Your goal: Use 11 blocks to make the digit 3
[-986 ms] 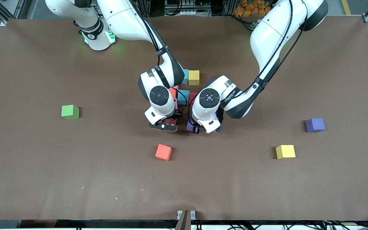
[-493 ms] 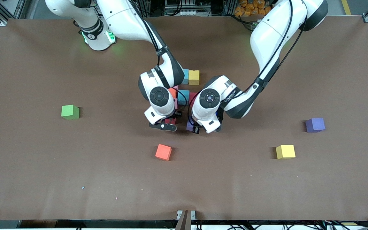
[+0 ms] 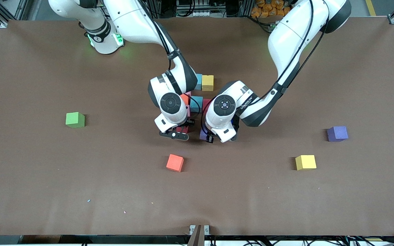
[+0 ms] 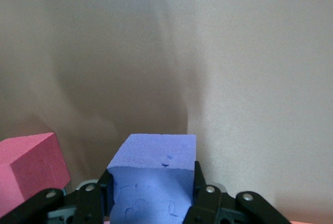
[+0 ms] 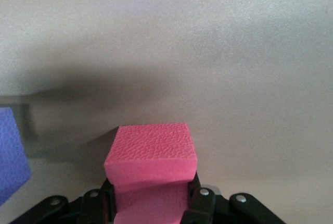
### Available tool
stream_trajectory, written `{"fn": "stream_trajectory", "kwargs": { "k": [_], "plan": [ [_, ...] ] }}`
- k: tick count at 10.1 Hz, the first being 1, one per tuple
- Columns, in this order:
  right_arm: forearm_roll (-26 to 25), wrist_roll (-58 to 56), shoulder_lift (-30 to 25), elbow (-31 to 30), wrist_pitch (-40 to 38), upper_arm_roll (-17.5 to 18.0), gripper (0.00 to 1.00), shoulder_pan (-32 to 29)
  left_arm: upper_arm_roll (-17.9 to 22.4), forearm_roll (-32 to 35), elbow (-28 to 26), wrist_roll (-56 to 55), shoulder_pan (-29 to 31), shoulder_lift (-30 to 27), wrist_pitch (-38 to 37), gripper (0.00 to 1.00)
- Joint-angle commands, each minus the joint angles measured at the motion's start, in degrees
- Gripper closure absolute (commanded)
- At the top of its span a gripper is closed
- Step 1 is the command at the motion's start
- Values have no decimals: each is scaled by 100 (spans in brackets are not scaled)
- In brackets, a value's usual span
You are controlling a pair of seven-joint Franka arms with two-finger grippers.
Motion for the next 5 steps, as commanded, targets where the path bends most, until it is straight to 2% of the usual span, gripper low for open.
{"fn": "stream_trajectory", "kwargs": {
  "k": [1, 5],
  "plan": [
    [95, 181, 79, 74, -102, 45, 100, 4, 84, -126, 137, -60, -102, 36, -98, 42],
    [95, 165, 79, 109, -41, 45, 100, -13, 84, -126, 137, -60, -102, 36, -98, 42]
  ]
}}
